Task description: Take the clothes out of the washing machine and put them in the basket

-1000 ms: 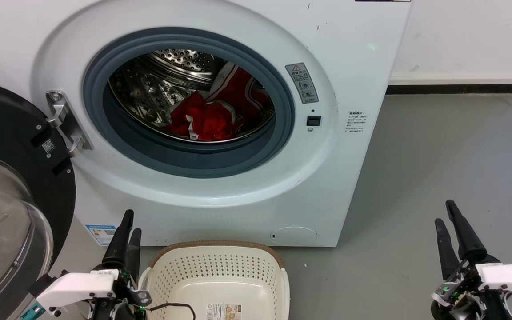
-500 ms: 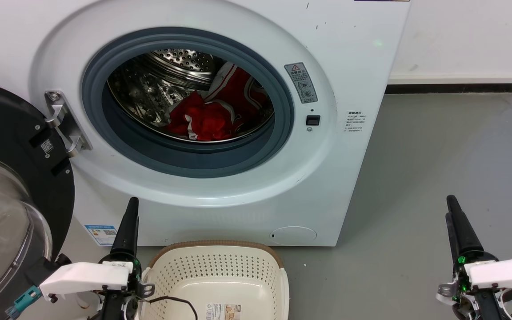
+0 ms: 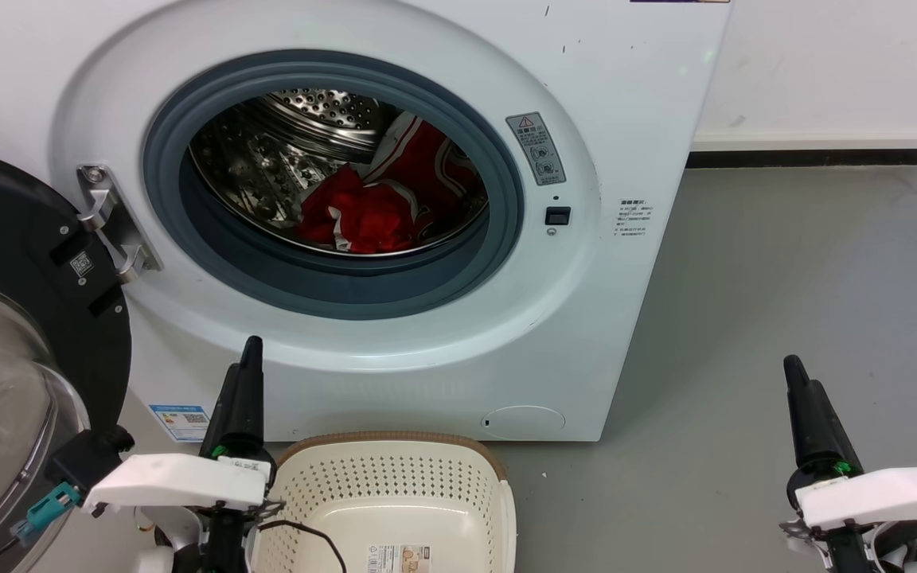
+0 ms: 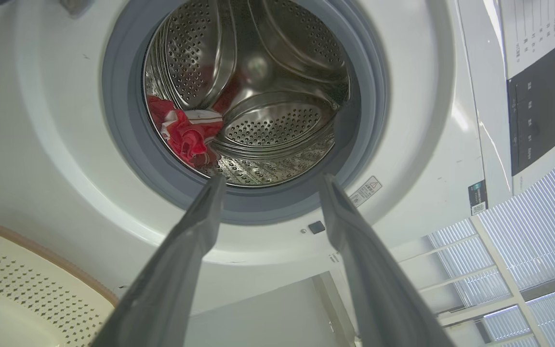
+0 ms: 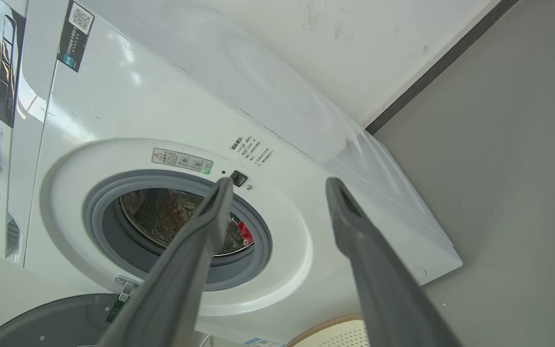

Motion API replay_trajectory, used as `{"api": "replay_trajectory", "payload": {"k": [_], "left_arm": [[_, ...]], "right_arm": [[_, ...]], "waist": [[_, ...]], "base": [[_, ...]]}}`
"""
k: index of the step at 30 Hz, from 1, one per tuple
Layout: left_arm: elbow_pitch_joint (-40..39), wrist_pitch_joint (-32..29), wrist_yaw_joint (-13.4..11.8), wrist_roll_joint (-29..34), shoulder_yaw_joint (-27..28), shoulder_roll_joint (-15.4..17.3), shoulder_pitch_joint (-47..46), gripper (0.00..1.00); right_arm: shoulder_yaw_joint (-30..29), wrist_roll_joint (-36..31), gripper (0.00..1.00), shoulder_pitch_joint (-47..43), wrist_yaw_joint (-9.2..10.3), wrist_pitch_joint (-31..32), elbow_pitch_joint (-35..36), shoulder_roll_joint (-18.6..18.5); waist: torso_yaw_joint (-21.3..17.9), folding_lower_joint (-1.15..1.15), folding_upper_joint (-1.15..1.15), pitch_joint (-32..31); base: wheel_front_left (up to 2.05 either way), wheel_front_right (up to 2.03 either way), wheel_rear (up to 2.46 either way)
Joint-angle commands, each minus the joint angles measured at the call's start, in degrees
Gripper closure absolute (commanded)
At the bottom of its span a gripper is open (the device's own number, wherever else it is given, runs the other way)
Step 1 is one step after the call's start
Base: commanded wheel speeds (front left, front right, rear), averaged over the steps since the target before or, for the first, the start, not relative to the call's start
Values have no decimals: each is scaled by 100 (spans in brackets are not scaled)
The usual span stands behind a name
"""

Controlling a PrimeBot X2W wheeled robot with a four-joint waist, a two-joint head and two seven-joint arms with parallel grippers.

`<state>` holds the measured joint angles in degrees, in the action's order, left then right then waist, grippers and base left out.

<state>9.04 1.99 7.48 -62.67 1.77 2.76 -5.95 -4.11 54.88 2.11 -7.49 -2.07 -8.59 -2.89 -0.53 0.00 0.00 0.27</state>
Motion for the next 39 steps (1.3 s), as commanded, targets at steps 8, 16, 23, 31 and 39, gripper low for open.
{"api": "replay_trajectory", "payload": {"k": [8,16,23,31,39], "left_arm": [[-81,206,1,1071,-161,31,-144,0],[-63,356,2,1910,-215,50,-163,0],[-44,479,2,2505,-252,57,-168,0],[-12,607,-7,3111,-277,59,-180,0],[36,728,-43,3635,-308,56,-190,0]], "right_arm": [[23,-951,0,-2,-1,-204,147,-6],[46,-1640,0,-35,-1,-354,158,-5],[53,-2183,0,-69,-1,-473,144,-4],[34,-2786,0,-107,-1,-604,96,-3],[51,-3287,0,-131,-1,-724,71,-2]], "waist": [[-10,0,0,-13],[-21,0,0,-21],[-28,0,0,-22],[-35,0,0,-21],[-44,0,0,-15]], "base": [[0,0,0],[0,0,0],[0,0,0],[0,0,0],[0,0,0]]}}
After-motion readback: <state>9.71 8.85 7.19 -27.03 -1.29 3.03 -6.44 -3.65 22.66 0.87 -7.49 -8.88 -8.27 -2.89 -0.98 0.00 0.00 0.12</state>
